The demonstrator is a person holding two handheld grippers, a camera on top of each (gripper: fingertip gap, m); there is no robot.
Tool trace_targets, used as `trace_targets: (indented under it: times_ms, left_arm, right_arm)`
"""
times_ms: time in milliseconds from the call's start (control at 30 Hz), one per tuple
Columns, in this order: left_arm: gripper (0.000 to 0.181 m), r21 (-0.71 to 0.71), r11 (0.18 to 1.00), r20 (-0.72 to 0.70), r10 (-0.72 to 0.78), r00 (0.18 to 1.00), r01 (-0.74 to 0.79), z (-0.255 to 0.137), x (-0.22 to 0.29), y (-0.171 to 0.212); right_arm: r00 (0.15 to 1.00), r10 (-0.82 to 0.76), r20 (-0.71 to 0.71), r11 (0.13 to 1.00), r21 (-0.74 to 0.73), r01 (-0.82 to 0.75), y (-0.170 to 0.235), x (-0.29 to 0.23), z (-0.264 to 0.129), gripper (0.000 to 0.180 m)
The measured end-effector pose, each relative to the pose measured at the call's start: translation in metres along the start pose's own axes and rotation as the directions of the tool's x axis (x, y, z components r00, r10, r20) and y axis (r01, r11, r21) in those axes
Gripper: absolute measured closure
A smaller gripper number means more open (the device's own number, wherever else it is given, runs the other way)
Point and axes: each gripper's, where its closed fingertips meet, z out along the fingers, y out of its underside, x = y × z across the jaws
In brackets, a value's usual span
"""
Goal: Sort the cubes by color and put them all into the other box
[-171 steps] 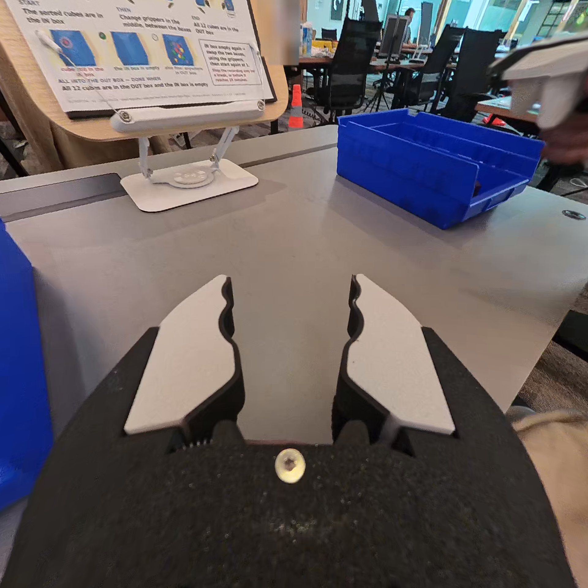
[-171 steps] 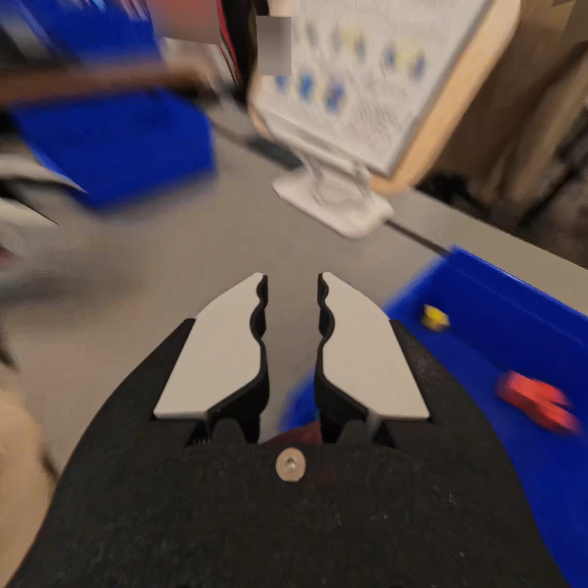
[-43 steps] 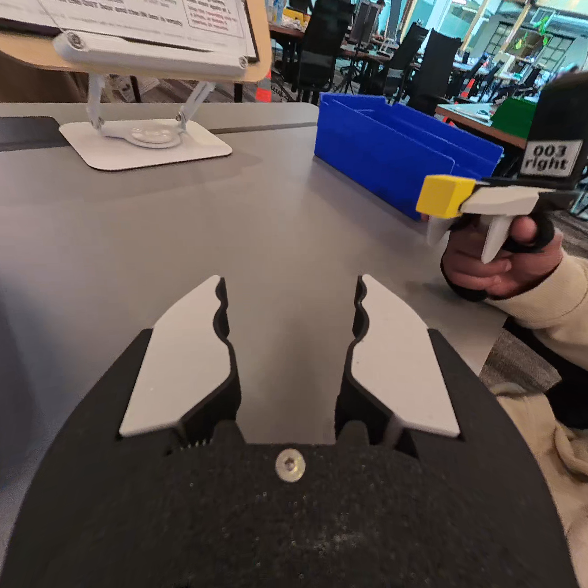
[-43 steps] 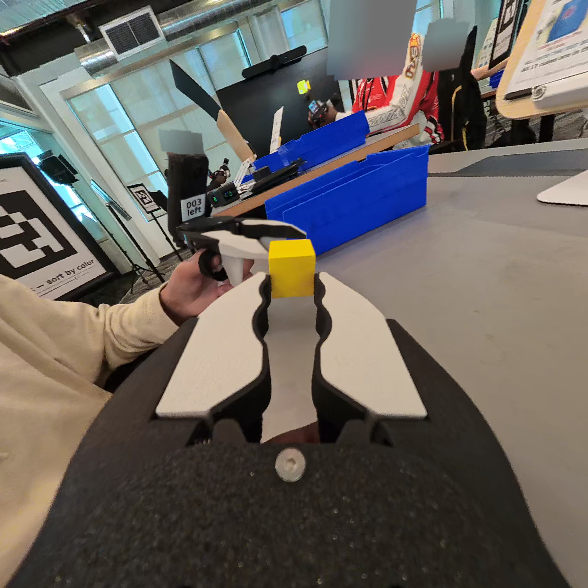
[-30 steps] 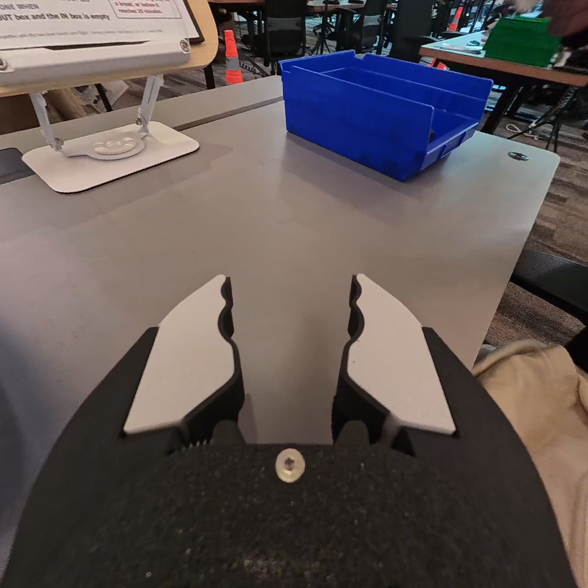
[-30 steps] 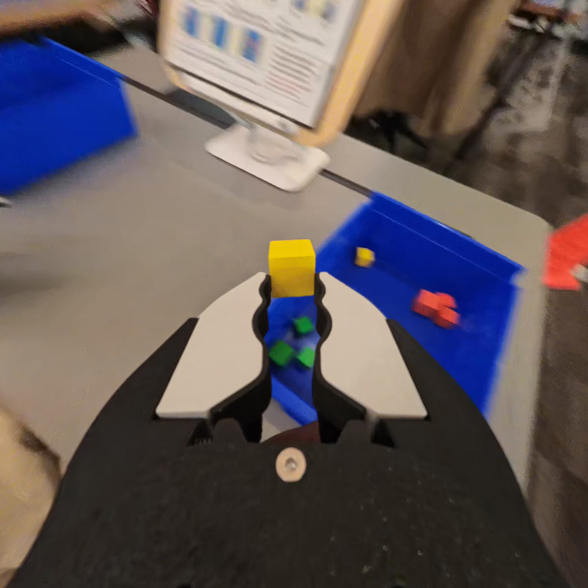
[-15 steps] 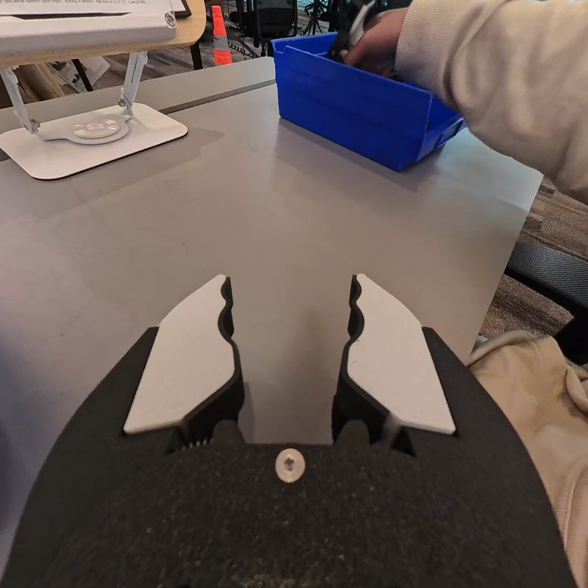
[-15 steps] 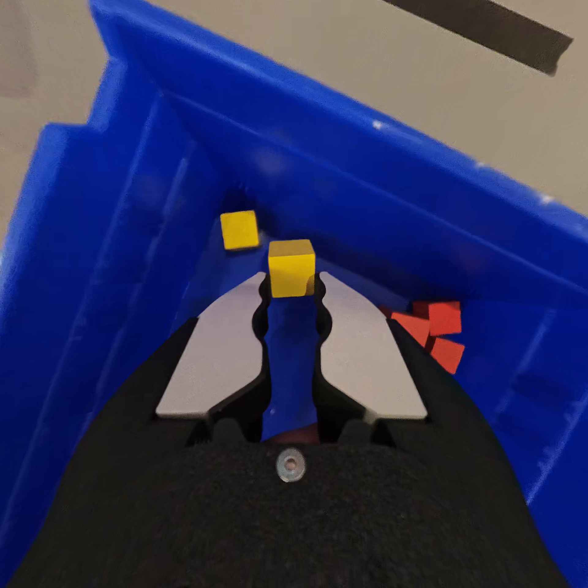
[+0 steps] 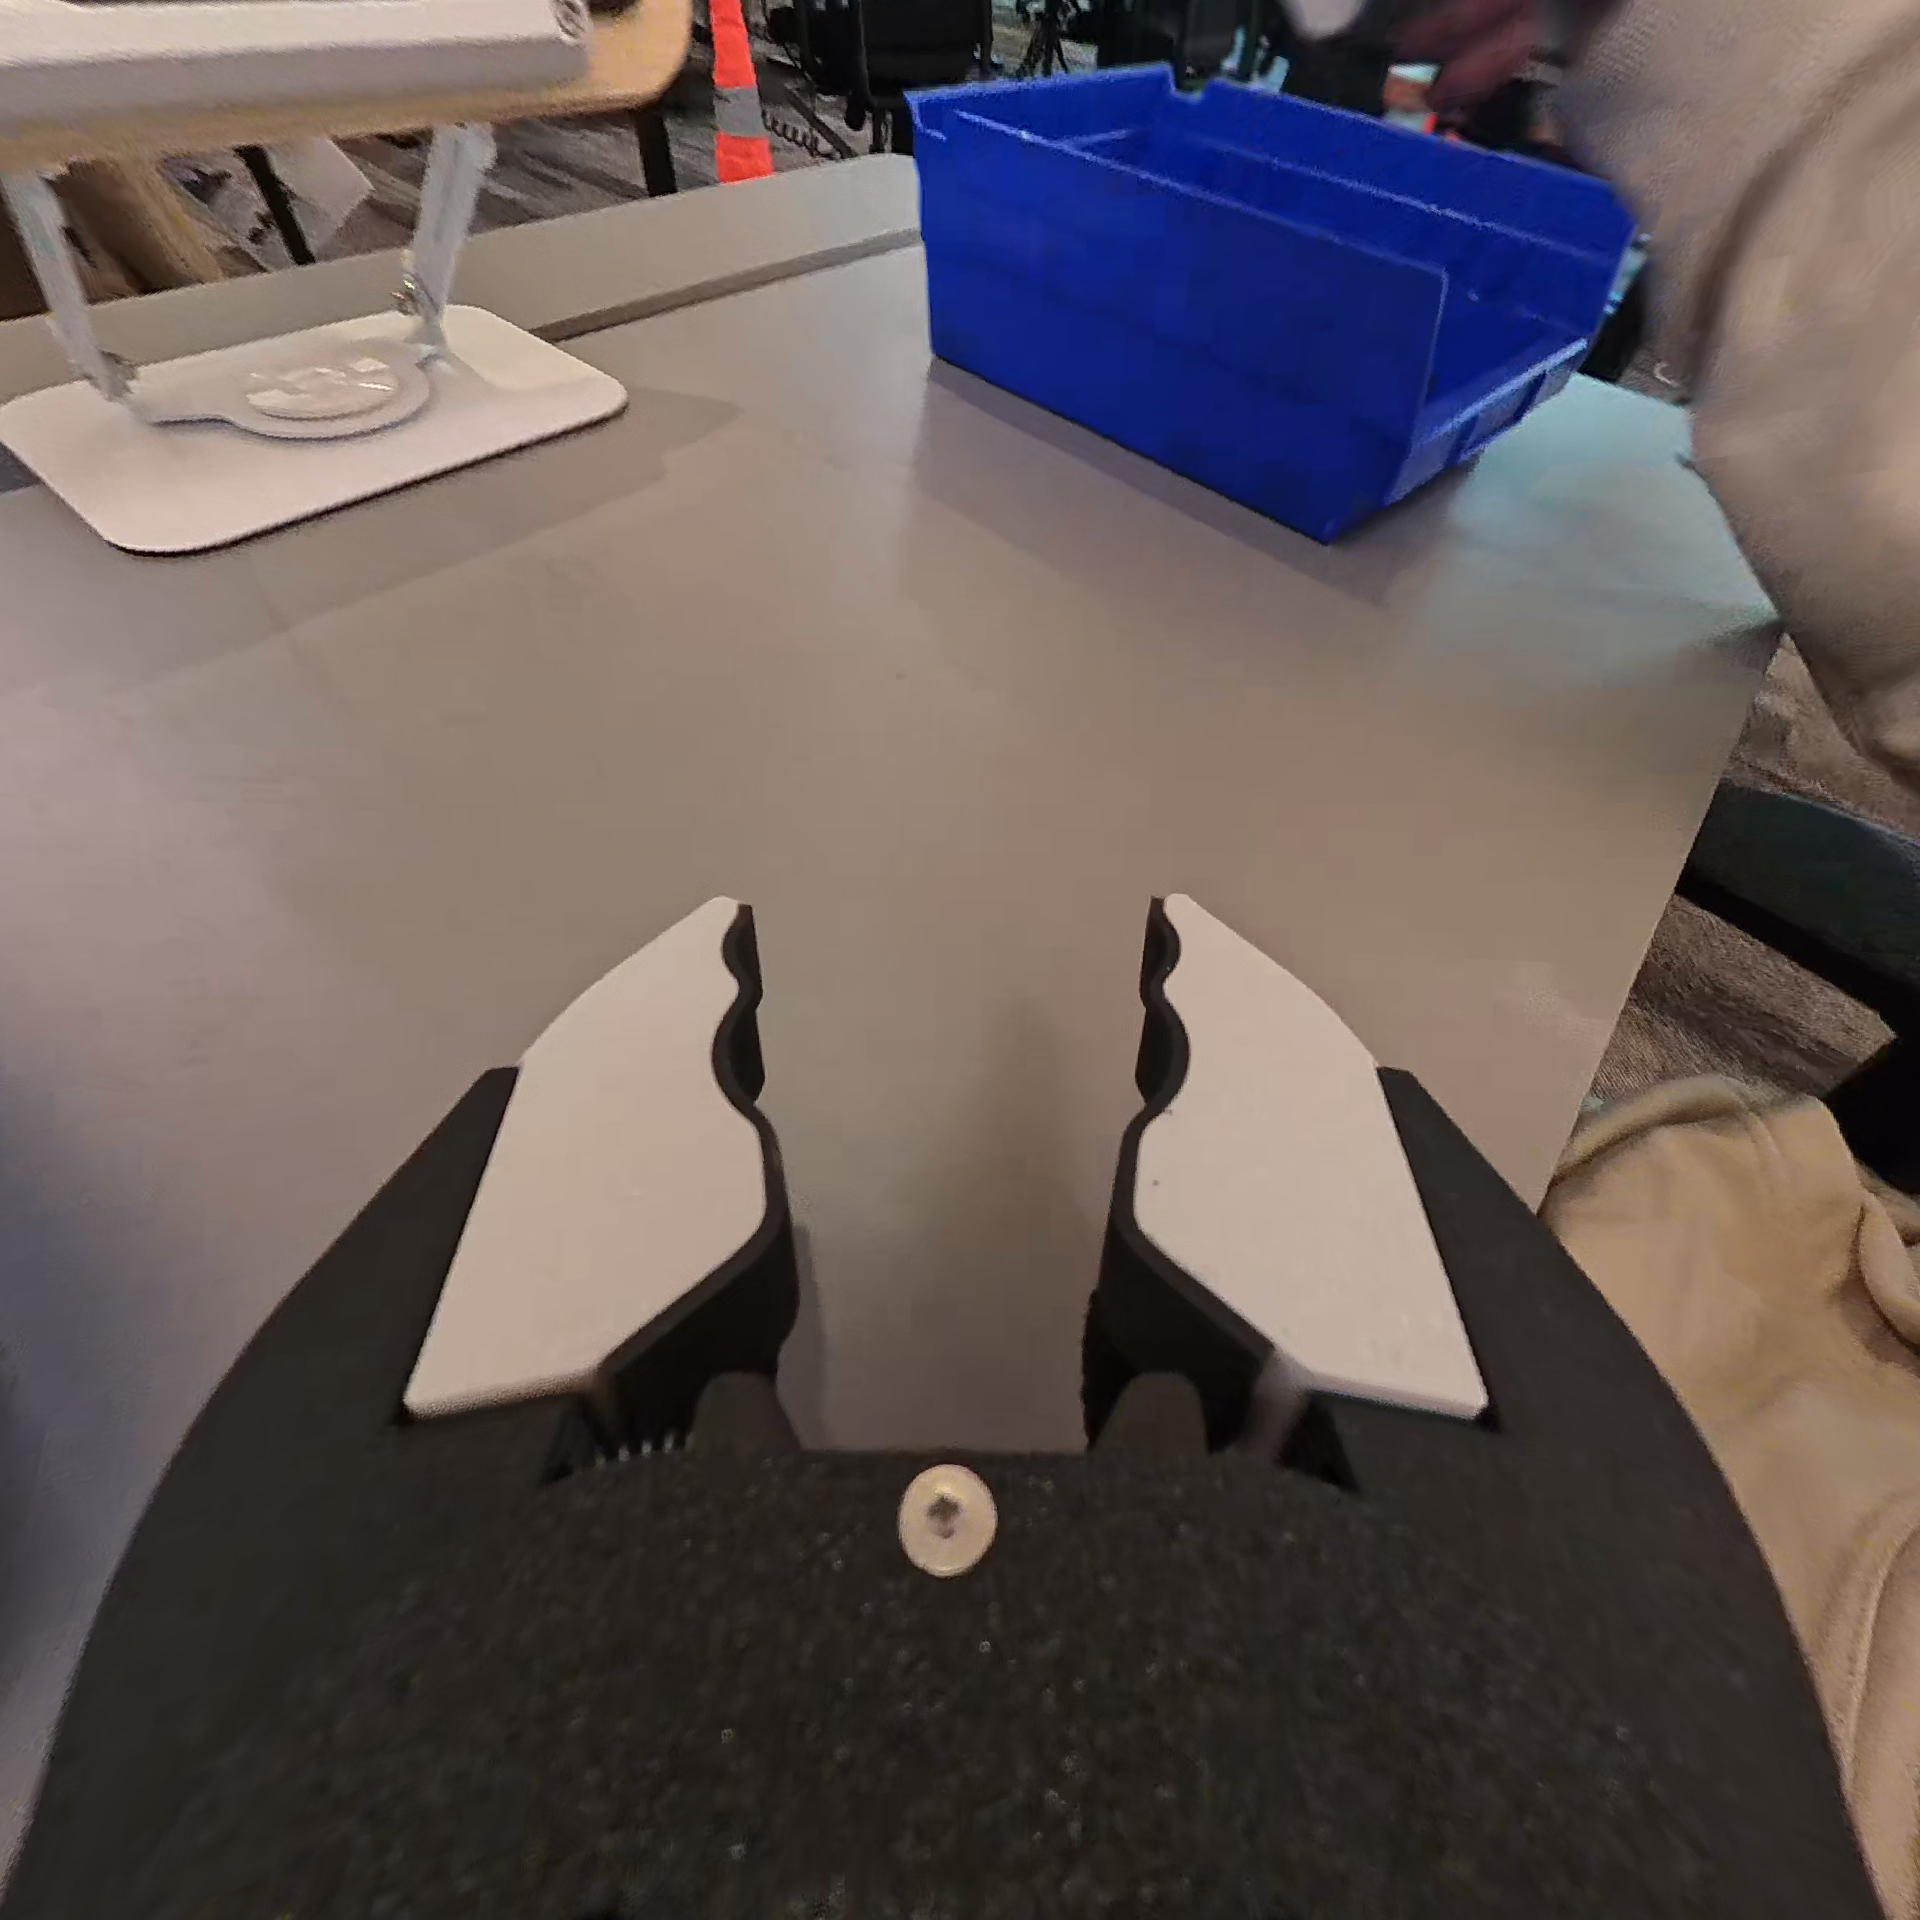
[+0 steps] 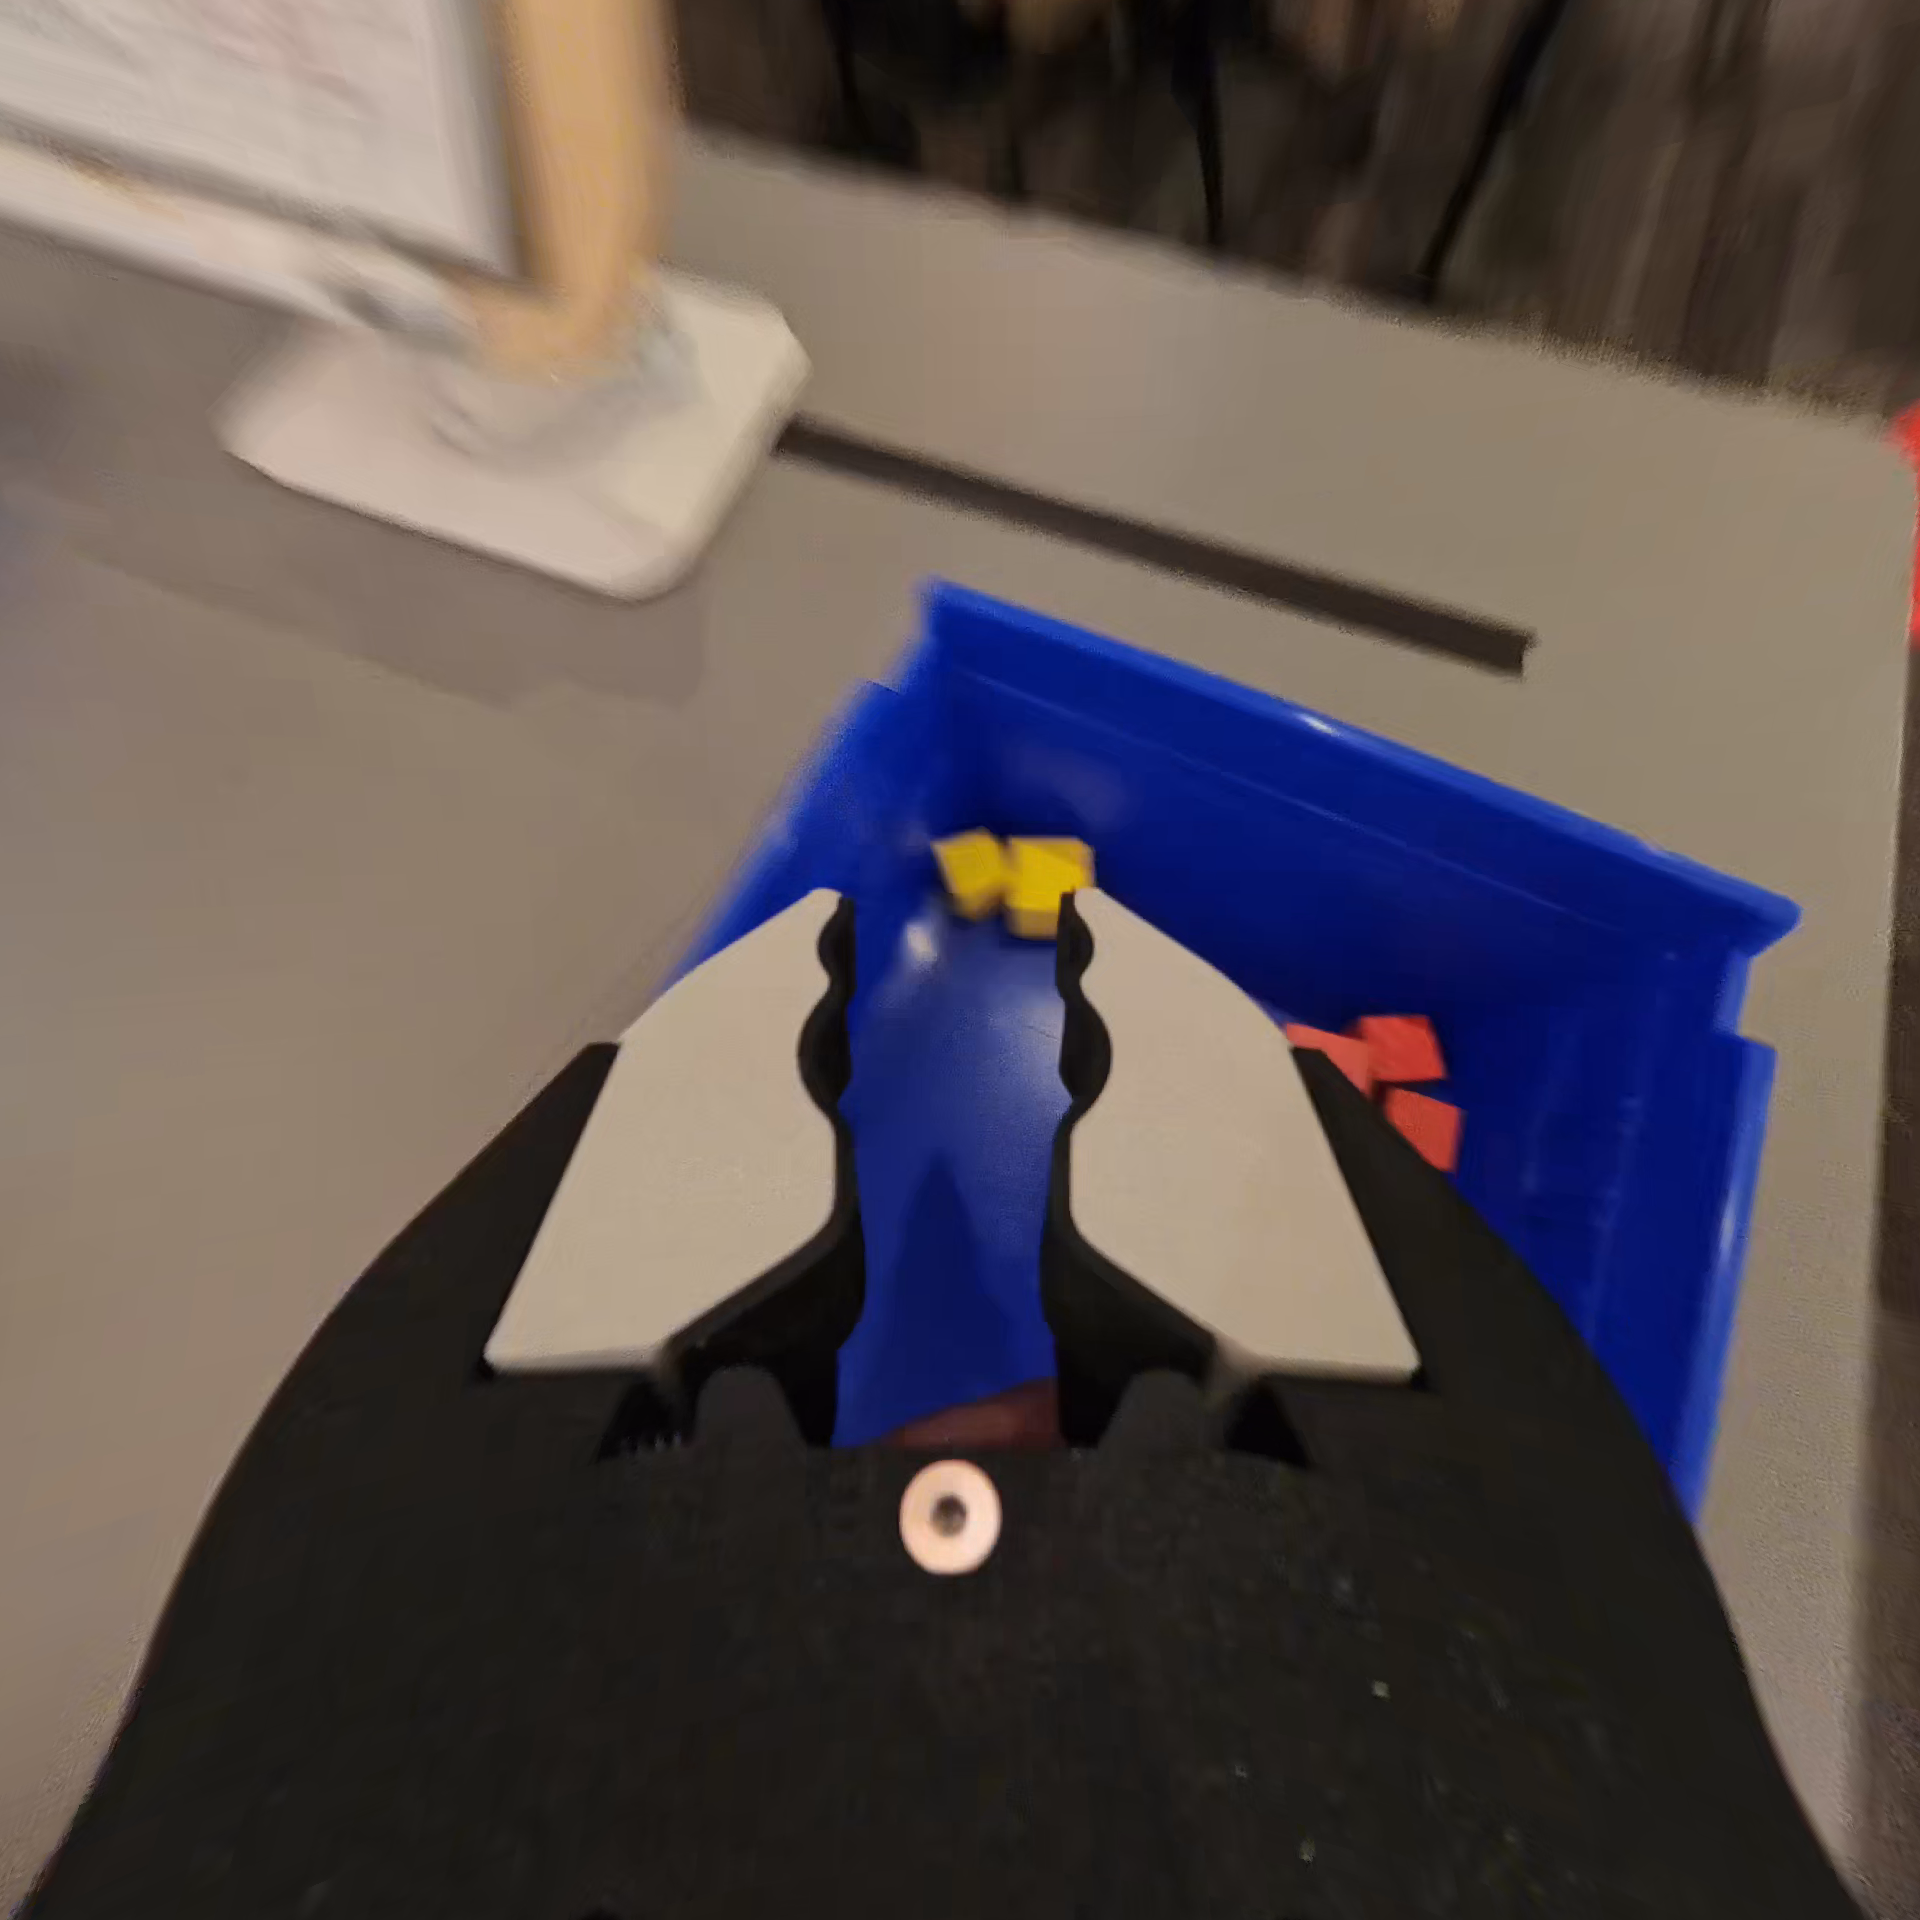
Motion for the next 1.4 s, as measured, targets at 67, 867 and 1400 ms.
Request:
trace_targets:
  times_ms: [67, 867, 1400]
  left_arm:
    - [0.111, 0.030, 0.999, 0.035, -0.013, 0.999, 0.012, -0.004, -0.007, -0.005]
    - [0.113, 0.101, 0.984, 0.205, -0.164, 0.965, 0.146, -0.050, -0.052, -0.029]
    - [0.129, -0.162, 0.563, 0.582, -0.608, 0.539, 0.810, -0.029, -0.336, 0.012]
  right_arm:
    - [0.989, 0.020, 0.145, 0.963, 0.262, -0.058, -0.013, -0.061, -0.059, 0.148]
    - [0.874, -0.104, 0.474, 0.928, 0.362, -0.086, 0.128, -0.305, -0.069, 0.151]
    - [0.842, -0.111, 0.528, 0.939, 0.333, -0.085, 0.128, -0.312, -0.075, 0.151]
